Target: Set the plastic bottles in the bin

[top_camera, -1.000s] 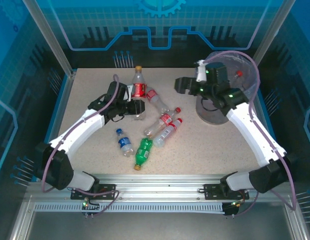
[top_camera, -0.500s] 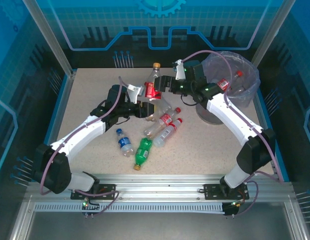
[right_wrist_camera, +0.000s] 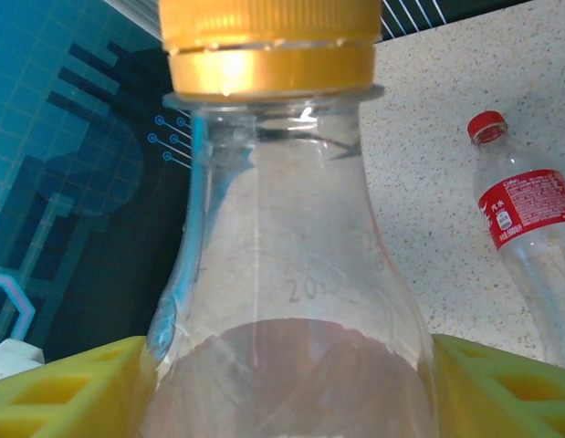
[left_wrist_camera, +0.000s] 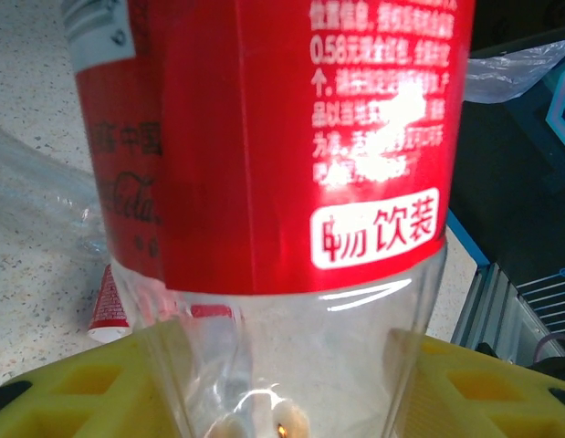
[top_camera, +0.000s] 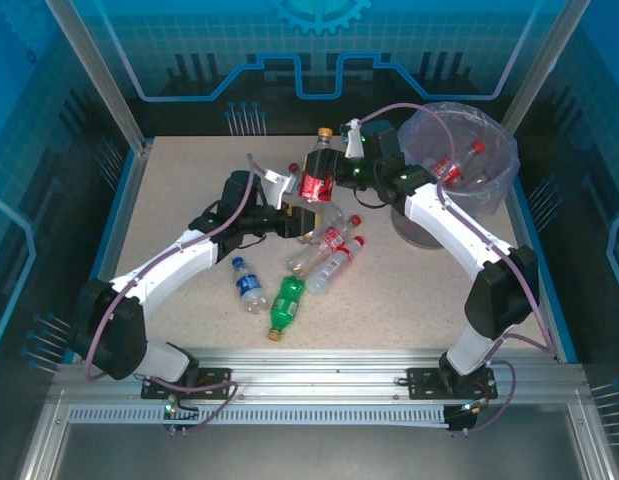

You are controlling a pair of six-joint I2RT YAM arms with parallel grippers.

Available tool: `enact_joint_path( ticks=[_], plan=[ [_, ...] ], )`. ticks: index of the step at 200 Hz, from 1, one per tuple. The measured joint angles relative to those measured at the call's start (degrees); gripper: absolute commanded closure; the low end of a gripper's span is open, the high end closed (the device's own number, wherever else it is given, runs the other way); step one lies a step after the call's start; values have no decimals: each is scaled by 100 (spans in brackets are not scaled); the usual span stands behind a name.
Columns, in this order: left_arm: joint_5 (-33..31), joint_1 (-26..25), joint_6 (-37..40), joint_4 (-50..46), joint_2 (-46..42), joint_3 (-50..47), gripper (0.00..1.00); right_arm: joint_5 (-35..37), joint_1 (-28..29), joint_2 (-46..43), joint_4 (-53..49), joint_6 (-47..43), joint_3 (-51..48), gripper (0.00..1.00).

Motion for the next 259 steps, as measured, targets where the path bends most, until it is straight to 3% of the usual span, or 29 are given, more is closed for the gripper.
enact_joint_path(
  ticks=[37,65,149,202,259],
  plan=[
    [-4,-2,7,0,11,28,33,0,-4,0,4,0,7,43],
    [-59,-11,50,4,13,28,1,13,-7,0,7,-2,9,43],
    [-1093,184,-190,-603,-835,-184,1,459,-258,9,-282,-787,1156,46],
    [-1604,815,-957,-1364,-1139,-470,1,1744,-505,-496,-765,-1982,1390,49],
    [-1864,1241,-1436,-2253,-1141,-501,1,3106,-1482,-1663,-901,-3016,1237,52]
  ],
)
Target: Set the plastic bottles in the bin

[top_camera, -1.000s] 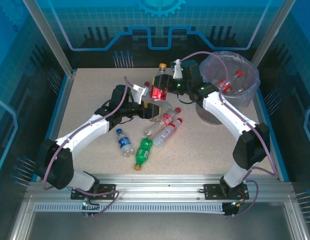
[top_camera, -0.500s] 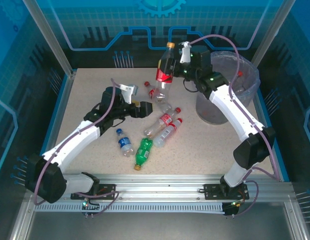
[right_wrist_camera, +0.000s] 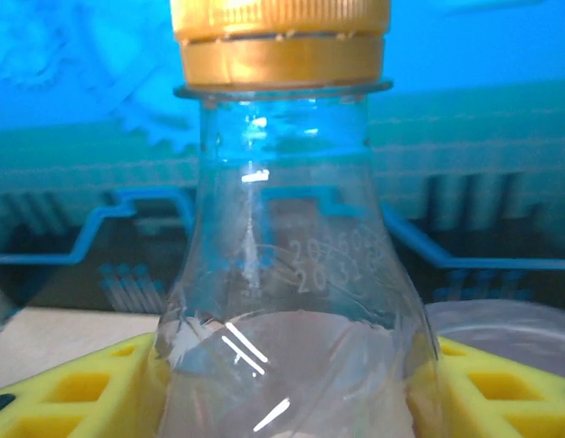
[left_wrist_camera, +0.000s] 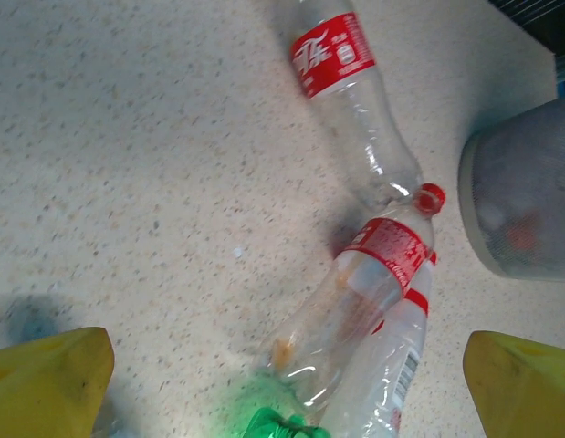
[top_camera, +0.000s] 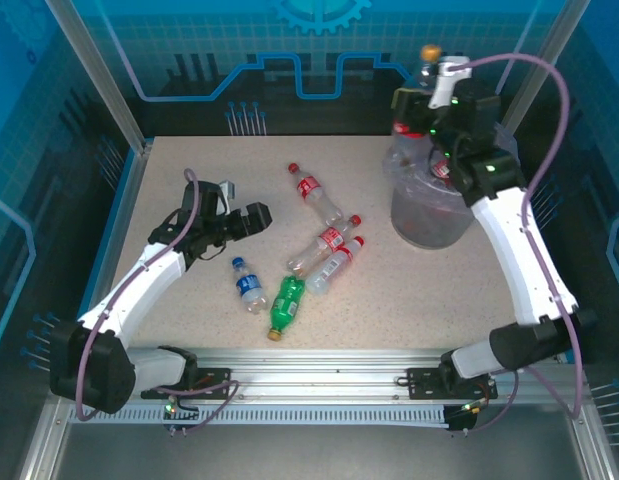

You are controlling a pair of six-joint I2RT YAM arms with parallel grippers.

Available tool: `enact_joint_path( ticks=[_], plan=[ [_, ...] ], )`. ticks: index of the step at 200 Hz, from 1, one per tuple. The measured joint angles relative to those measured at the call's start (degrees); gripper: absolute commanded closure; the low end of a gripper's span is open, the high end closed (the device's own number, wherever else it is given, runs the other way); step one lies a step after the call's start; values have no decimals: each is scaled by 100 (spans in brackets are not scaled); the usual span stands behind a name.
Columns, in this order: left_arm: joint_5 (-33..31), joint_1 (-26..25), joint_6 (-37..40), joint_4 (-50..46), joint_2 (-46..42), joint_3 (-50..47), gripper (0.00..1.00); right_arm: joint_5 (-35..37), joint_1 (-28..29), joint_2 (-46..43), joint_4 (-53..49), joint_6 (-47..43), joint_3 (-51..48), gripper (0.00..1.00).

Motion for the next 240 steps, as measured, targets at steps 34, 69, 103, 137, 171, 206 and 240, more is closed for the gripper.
enact_joint_path(
  ticks=[34,69,103,137,171,206,240],
  plan=[
    [-98,52,-83,-400,0,-155,1,387,-647,-417,-7,-295,-258,53],
    [-136,68,-136,-518,50,-413,4,400,-1032,-422,-63,-334,-719,53],
    [-109,70,-280,-442,358,-605,15,221,-1123,-98,-122,-219,-879,53],
    [-90,70,-334,-369,518,-763,18,-92,-1123,260,-72,157,-1036,53],
    [-74,70,-398,-254,623,-813,20,-225,-1150,407,214,647,-1513,52],
    [-72,81,-422,-11,785,-831,22,-262,-1207,507,592,1121,-1991,52],
    [-70,85,-435,109,979,-942,24,-267,-1311,525,979,1541,-2424,51]
  ],
)
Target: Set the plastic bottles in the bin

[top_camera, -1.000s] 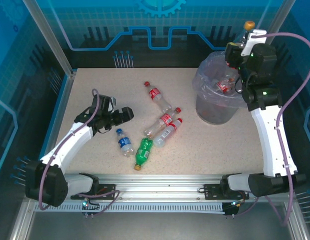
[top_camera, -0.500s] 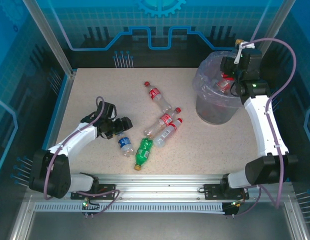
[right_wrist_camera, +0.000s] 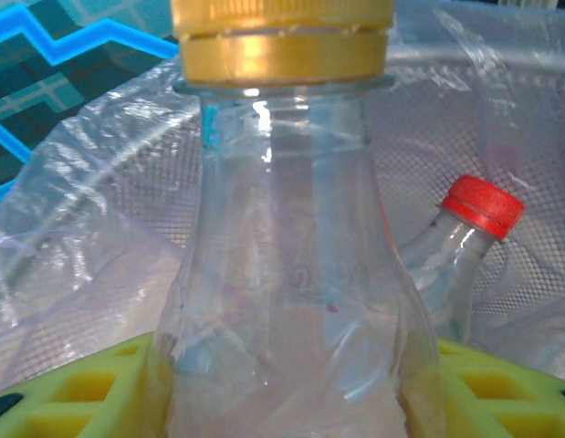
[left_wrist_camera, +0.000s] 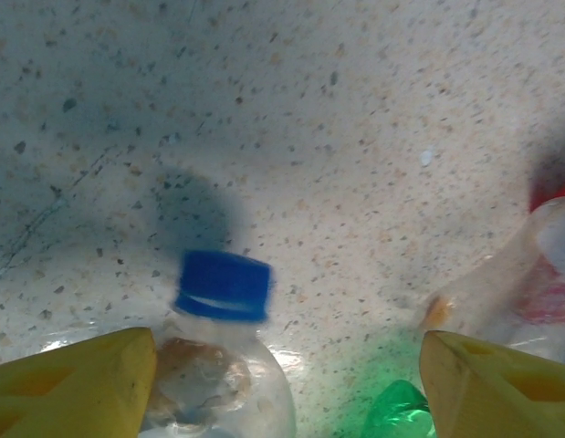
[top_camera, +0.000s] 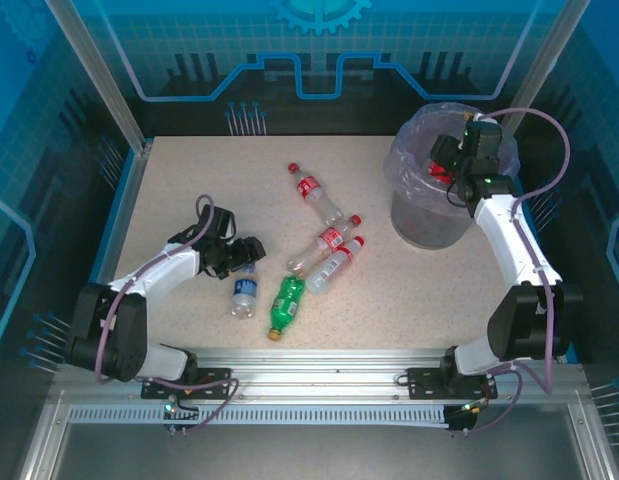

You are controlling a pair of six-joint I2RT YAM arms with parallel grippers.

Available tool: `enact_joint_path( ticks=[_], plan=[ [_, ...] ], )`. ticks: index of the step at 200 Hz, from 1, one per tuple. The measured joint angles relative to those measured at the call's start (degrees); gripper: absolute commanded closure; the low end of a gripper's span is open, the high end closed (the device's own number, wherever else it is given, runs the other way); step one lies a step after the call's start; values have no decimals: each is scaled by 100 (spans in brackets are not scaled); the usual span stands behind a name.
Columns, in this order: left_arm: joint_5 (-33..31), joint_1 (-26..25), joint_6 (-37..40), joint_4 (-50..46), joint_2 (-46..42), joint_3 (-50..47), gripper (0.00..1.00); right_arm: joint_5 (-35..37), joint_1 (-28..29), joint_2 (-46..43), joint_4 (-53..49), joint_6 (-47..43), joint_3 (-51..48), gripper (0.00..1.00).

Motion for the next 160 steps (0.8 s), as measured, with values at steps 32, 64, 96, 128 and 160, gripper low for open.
enact_joint_path(
  ticks=[32,64,96,128,160],
  plan=[
    [-4,0,2,2,164,-17,27,-94,-140,0,332,396,-289,48],
    [-35,0,7,0,181,-17,27,-208,-251,0,527,647,-437,37],
    [-92,0,17,0,181,-17,27,-267,-297,0,531,706,-435,24],
    [-162,0,22,0,181,-17,27,-275,-313,0,157,566,-420,11],
    [-219,-2,35,-11,181,-17,25,-273,-315,-11,-238,389,-251,5]
  ],
)
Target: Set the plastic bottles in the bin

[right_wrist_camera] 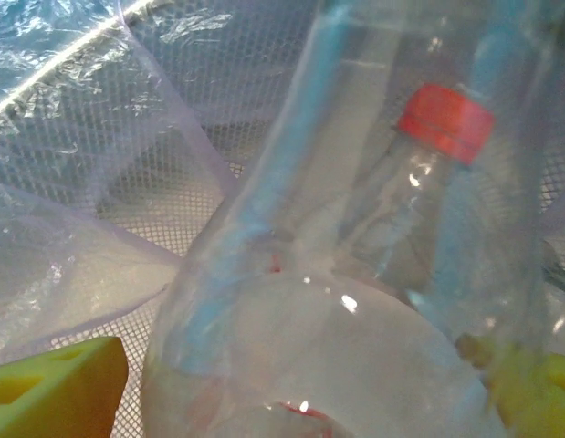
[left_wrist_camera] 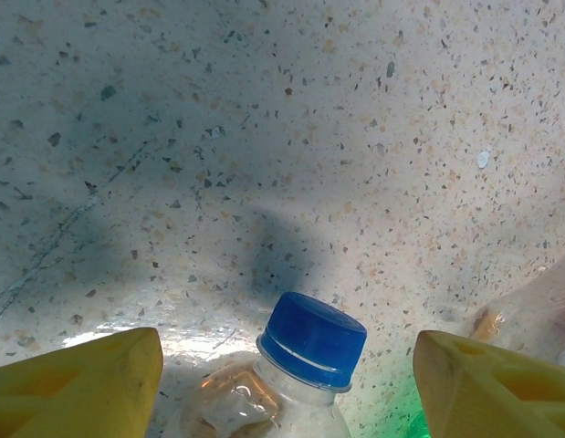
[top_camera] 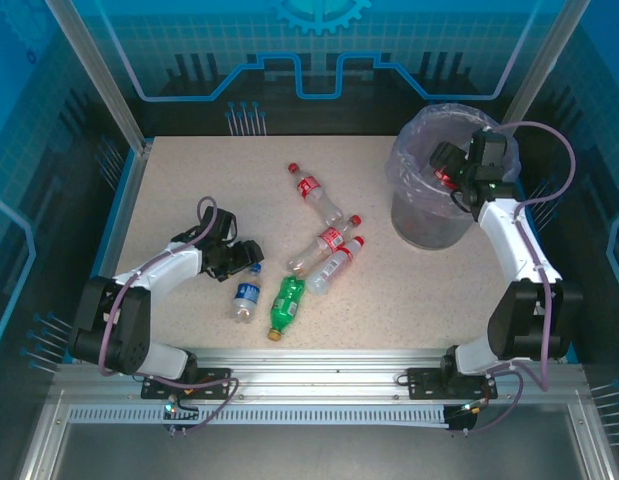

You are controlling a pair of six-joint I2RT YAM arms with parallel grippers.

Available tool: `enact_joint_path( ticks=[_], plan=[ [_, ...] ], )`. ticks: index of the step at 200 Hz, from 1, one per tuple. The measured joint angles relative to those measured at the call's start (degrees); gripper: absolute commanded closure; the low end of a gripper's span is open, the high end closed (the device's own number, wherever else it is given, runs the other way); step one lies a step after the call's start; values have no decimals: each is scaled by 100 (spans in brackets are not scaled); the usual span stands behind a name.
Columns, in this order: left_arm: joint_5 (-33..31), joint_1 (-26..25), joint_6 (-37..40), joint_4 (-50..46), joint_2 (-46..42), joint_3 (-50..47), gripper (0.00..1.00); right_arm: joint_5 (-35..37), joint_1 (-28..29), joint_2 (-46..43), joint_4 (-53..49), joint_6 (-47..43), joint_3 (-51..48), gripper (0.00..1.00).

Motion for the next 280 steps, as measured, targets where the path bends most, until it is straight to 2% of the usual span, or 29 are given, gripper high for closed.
enact_joint_path(
  ticks=[85,161,200,232,280],
  plan=[
    [-260,-11,186,-291,-33,81,16,85,2,-544,-953,-625,1180,3],
    [-533,-57,470,-1008,-555,415,13,-125,205,-1174,-1700,-894,1172,4],
    [-402,-553,658,-2131,-997,702,11,-170,273,-1416,-1882,-892,903,4],
    [-240,-667,669,-3016,-1425,739,10,-210,420,-1368,-1932,-868,780,4],
    [-98,-1283,369,-3165,-1318,348,11,-323,730,-1073,-1882,-804,780,4]
  ],
)
